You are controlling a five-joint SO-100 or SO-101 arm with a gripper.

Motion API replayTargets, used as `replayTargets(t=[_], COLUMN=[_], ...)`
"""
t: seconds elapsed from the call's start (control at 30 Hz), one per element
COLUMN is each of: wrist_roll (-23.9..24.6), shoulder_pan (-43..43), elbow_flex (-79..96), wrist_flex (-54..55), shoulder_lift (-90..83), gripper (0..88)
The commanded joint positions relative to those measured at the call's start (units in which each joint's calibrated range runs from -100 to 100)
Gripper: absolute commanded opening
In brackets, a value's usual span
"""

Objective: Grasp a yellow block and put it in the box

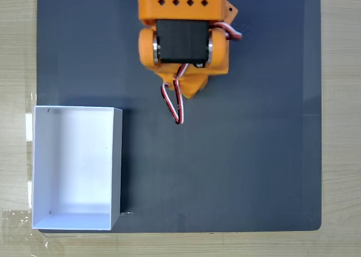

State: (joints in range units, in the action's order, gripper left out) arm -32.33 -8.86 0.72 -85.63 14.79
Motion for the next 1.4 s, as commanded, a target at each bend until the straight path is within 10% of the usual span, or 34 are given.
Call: replayTargets(t=[0.0,0.67,1.37], wrist_roll=[3.84,32.59,33.33], shoulder_pan=[3.64,-6.79,-23.38], elbow_flex=[-3.57,-3.57,-1.58], wrist_flex=[5.70,56.23,61.29], shoulder_lift=[-7.16,-24.71,-6.40], gripper=[17.3,17.0,17.6])
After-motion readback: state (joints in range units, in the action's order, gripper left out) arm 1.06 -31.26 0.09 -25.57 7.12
